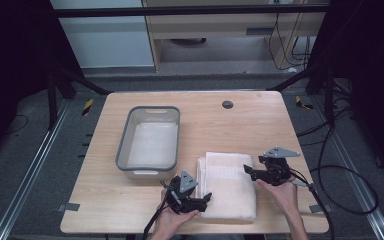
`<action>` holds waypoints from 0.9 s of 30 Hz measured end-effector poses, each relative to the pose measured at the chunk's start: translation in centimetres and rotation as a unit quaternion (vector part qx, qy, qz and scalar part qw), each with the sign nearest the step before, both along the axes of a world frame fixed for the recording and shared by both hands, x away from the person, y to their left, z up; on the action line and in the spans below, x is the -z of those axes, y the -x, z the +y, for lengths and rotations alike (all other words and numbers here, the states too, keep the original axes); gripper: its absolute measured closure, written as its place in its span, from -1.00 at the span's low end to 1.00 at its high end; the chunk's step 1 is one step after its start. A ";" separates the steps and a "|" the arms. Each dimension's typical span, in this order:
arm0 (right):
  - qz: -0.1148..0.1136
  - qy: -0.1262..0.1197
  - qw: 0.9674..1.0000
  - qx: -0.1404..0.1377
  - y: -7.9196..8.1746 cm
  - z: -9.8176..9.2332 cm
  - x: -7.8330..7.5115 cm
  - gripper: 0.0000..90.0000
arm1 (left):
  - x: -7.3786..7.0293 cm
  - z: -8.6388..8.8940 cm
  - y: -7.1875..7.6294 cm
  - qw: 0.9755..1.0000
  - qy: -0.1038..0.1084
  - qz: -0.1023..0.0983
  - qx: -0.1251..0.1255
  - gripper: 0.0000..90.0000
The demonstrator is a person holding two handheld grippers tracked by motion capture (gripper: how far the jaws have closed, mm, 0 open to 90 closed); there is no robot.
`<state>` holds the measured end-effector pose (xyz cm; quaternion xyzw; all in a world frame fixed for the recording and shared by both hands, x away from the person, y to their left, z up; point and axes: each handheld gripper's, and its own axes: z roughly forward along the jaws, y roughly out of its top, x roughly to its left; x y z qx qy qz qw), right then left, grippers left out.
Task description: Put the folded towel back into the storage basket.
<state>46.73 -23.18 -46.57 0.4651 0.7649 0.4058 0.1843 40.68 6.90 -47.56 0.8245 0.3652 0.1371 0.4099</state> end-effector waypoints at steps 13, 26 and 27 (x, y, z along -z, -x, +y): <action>0.020 0.013 1.000 -0.006 -0.1 0.9 1.4 -0.36 | 1.3 -0.5 0.0 1.000 -0.009 0.025 0.009 -0.65; 0.043 -0.011 0.999 -0.001 -0.4 0.7 2.5 -0.39 | 2.4 -0.5 -0.4 0.998 0.006 0.054 0.004 -0.64; 0.045 -0.010 0.999 -0.001 -0.5 0.8 2.6 -0.39 | 2.5 -0.4 -0.5 0.998 0.009 0.059 0.004 -0.64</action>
